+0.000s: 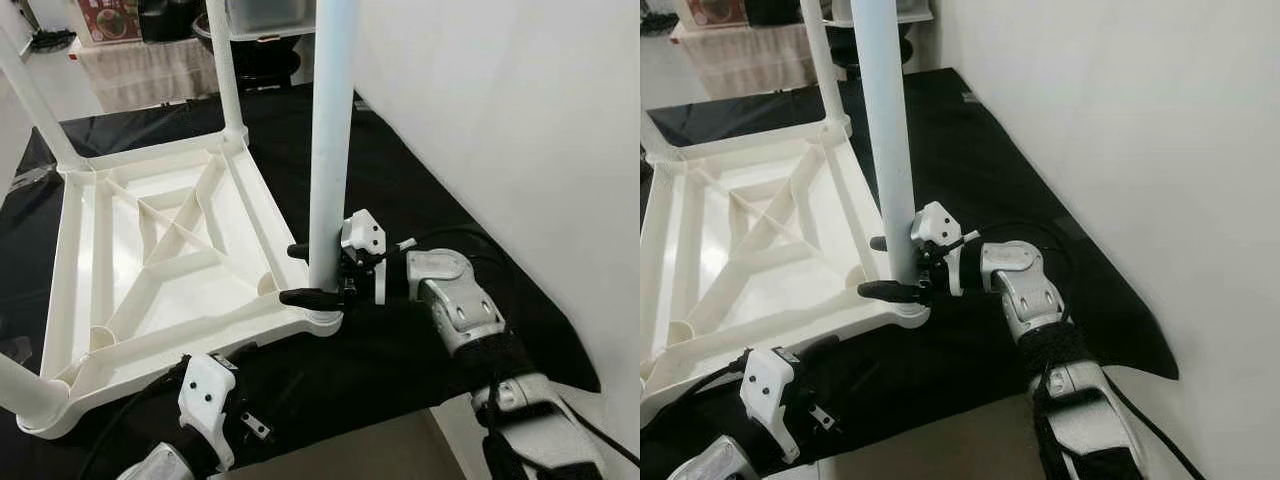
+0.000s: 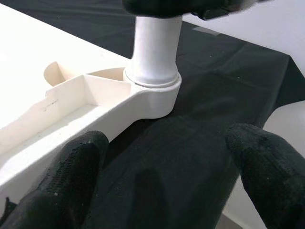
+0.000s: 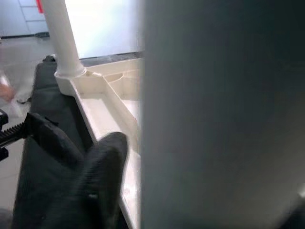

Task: Building children table

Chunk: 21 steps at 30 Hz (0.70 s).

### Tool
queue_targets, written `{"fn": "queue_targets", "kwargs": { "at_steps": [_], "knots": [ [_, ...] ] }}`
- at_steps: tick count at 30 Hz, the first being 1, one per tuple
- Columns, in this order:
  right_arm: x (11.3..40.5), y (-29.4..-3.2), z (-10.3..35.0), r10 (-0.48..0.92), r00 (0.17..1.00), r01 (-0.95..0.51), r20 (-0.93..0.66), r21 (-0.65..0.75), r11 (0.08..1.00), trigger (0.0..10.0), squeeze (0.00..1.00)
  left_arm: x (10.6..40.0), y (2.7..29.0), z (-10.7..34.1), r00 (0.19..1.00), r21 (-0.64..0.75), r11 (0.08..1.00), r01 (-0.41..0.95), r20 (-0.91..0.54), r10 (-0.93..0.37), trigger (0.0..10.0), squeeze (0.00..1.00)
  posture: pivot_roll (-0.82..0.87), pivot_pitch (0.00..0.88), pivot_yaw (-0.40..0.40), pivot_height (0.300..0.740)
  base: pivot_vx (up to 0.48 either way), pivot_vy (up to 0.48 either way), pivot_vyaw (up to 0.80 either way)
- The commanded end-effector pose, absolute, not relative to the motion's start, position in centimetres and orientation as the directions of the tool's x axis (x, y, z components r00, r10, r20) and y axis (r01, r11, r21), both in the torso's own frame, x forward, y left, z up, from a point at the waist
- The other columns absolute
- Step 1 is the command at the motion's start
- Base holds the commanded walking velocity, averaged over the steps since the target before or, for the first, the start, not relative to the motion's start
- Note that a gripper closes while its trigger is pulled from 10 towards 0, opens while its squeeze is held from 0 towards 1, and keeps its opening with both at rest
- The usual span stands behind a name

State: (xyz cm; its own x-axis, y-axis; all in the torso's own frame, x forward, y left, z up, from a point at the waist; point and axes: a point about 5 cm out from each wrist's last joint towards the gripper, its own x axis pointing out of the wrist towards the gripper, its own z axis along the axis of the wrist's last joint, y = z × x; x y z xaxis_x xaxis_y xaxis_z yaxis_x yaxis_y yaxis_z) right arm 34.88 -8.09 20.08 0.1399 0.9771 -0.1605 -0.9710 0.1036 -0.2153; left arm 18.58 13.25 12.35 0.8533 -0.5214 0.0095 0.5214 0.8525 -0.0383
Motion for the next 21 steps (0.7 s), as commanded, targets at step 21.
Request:
{"fn": "queue_targets", "kwargs": {
  "at_steps": [21],
  "knots": [
    [28.2, -7.5, 12.7, 0.616, 0.77, -0.636, -0.167, -0.267, 0.724, 0.0, 0.0, 18.0, 13.7, 12.2, 0.856, -0.063, 0.855, 0.516, -0.005, -0.517, 10.0, 0.0, 0.04, 0.188, -0.01, 0.74, 0.0, 0.0, 0.0]
  ]
}}
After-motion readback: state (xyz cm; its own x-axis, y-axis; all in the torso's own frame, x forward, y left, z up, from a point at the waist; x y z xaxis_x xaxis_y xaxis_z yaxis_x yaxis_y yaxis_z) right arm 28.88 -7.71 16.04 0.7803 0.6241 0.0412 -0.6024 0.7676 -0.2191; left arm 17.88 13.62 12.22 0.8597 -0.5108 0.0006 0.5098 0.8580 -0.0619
